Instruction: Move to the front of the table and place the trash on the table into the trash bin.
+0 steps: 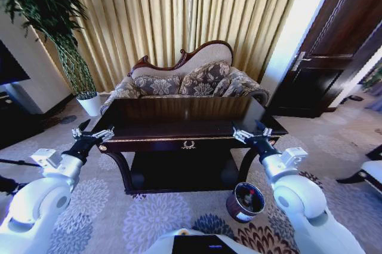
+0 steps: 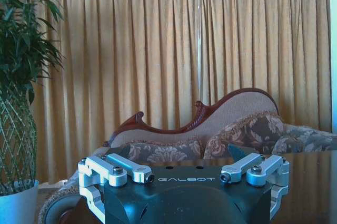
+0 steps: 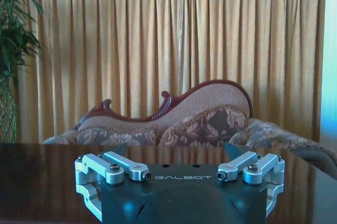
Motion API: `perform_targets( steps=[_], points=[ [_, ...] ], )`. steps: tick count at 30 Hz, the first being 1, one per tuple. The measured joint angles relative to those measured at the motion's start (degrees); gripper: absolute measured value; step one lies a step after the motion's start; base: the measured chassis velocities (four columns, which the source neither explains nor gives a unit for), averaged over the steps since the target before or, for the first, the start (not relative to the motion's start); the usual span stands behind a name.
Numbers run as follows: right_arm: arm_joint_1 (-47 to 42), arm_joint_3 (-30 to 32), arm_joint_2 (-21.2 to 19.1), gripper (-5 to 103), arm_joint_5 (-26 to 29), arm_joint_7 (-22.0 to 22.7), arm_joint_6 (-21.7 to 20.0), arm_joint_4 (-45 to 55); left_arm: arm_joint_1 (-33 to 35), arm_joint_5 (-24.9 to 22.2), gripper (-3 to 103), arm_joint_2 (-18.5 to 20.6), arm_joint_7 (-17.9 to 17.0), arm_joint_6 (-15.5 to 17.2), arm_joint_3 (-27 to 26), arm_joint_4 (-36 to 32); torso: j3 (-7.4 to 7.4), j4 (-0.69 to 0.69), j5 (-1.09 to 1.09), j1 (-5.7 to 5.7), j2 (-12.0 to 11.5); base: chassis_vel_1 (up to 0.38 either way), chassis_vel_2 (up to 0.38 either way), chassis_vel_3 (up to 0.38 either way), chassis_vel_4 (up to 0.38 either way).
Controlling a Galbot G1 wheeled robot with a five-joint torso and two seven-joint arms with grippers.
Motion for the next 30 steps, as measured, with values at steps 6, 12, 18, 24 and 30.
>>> perform_targets(
  steps=[6, 12, 18, 24, 30],
  points=[
    [-0.4, -0.2, 0.0, 100, -0.3, 0.0, -0.2, -0.5, -0.1, -0.1, 100, 0.3, 0.0, 0.4, 0.0, -0.4, 0.0, 0.0, 0.0, 0.0, 0.0, 0.0, 0.0, 0.0, 0.0],
    [-0.4, -0.1, 0.1, 100, -0.6, 0.0, -0.2, -0.8, -0.2, -0.1, 100, 0.3, 0.0, 0.4, 0.1, -0.5, 0.0, 0.0, 0.0, 0.0, 0.0, 0.0, 0.0, 0.0, 0.0],
    [-0.5, -0.1, 0.2, 100, -0.8, -0.1, -0.1, -0.8, -0.2, -0.1, 100, 0.4, 0.0, 0.4, 0.3, -0.4, 0.01, 0.0, 0.0, 0.01, 0.0, 0.051, -0.049, -0.048, 0.051],
    [-0.9, 0.0, 0.3, 100, -0.9, -0.1, 0.0, -0.7, -0.1, 0.0, 100, 0.3, 0.0, 0.4, 0.4, -0.5, 0.0, 0.0, 0.0, 0.0, 0.0, 0.128, -0.123, -0.125, 0.125],
    [-1.1, 0.0, 0.3, 100, -1.0, -0.1, 0.2, -0.6, -0.1, 0.1, 100, 0.4, 0.0, 0.4, 0.4, -0.5, 0.0, 0.0, 0.0, -0.01, 0.0, 0.156, -0.151, -0.161, 0.139]
  ],
)
